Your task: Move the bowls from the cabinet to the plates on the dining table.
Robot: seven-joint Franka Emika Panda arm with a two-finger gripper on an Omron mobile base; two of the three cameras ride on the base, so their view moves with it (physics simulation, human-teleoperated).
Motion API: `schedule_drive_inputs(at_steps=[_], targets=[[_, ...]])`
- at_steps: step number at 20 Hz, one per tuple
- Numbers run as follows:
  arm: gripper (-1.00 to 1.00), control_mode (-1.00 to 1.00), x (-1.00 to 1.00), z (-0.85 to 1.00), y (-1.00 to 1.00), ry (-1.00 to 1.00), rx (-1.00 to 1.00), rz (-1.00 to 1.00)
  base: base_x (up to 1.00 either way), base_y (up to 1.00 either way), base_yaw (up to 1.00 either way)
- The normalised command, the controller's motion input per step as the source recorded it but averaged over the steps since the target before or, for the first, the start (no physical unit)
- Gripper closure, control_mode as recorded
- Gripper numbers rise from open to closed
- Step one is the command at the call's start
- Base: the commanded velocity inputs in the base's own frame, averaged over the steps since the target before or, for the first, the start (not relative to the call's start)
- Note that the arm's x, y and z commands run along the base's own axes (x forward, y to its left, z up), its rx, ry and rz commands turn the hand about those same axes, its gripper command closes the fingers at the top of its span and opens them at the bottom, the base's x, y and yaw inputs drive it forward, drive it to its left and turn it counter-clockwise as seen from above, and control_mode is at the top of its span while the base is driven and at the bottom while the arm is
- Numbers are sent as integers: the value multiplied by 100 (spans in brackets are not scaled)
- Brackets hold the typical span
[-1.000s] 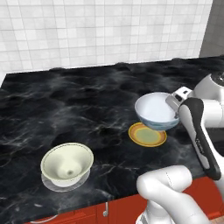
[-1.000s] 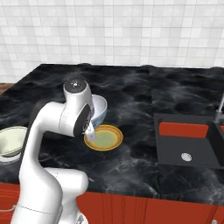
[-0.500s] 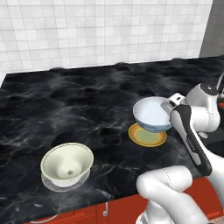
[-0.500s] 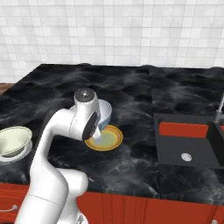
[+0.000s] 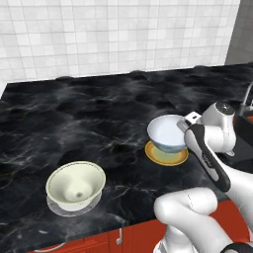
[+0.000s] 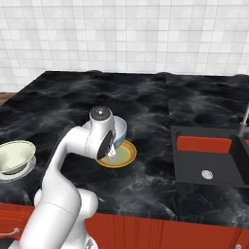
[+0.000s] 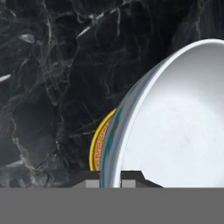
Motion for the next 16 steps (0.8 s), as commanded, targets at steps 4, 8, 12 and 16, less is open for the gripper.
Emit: schedule_drive_inputs(at_steps=[4,8,12,16], targets=[[100,-100,34,-37,-8,1,0,0,0,0,0],[100,-100,33,-37,-9,1,0,0,0,0,0],[100,-100,28,-37,-7,2,0,0,0,0,0],[100,-100,27,-32,-10,3,0,0,0,0,0]])
